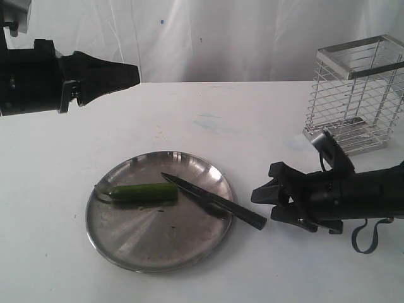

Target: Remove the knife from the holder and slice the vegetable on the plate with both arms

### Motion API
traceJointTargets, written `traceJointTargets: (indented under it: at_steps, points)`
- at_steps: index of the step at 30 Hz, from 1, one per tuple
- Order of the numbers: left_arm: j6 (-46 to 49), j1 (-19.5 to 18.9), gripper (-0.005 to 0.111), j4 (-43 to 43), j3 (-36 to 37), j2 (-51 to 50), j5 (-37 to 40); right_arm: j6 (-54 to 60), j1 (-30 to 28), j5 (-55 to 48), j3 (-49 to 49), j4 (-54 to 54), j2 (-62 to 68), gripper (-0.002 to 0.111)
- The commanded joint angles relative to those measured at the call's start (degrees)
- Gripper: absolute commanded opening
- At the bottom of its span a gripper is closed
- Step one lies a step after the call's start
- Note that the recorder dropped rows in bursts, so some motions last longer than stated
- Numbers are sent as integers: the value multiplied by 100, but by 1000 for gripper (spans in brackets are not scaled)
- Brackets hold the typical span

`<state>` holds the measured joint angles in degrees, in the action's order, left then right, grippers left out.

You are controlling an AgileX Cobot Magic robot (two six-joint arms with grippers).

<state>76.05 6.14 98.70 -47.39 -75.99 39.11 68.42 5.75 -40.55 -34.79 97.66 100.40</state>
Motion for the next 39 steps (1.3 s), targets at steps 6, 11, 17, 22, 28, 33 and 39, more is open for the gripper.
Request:
traceJointTargets:
  at_steps: [6,11,17,22,28,33,39]
  points:
    - [84,-12,0,125,-3,67,146,-2904,-14,-1014,-1854,-3819,-148,52]
    - [84,-12,0,125,-3,67,158,-4310,-14,-2942,-3803,-5979,660,51]
    - [84,-12,0,125,-3,67,183,-3703,48,-2942,-3928,-6003,1150,51]
    - [84,-12,0,125,-3,67,183,-3134,48,-2942,-3940,-5632,1578,51]
    - [84,-12,0,125,-3,67,183,-2694,48,-2942,-3940,-5245,1887,51]
    - [84,-12,0,125,-3,67,183,-2588,48,-2942,-3940,-5117,2117,51]
    - [84,-12,0,125,-3,67,183,-2453,48,-2942,-3940,-4859,2219,51]
